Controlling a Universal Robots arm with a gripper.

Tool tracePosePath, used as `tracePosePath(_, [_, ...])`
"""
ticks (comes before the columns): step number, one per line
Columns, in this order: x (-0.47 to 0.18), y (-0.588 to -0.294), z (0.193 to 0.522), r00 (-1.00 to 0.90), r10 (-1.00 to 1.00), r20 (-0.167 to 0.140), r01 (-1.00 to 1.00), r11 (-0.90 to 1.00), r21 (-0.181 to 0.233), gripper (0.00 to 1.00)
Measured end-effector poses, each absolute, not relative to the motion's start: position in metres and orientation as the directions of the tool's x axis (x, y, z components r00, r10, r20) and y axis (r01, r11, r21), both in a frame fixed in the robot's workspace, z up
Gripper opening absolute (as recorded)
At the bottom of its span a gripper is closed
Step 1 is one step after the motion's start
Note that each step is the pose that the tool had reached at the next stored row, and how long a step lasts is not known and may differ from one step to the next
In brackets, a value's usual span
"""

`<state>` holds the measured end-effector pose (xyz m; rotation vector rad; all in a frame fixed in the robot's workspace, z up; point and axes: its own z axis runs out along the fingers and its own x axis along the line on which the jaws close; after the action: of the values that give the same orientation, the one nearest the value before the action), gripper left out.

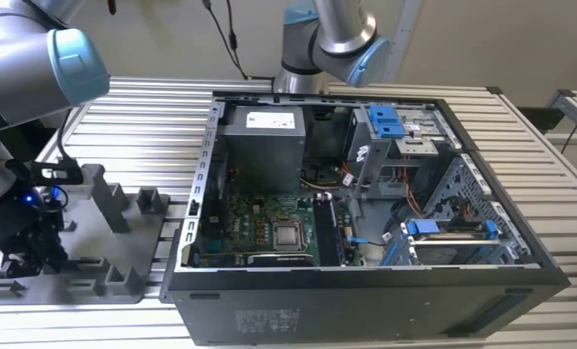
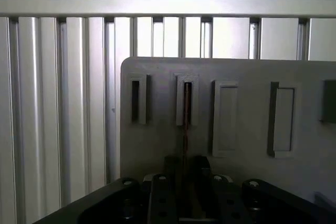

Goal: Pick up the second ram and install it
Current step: 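Pick up the second ram and move it above second insertion slot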

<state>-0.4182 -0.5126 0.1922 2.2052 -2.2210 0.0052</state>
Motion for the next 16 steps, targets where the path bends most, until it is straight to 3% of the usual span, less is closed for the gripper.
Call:
tracePosePath(9, [-0.4181,-0.5126,0.1955,-0.007,-1.0,0.011,-1.0,0.007,0.006,0.28])
tracePosePath(10, [-0.4182,-0.5127,0.1957,-0.007,-1.0,0.011,-1.0,0.007,0.006,0.15])
tracePosePath(16, [-0.4182,-0.5126,0.1968,-0.007,-1.0,0.011,-1.0,0.007,0.006,0.14])
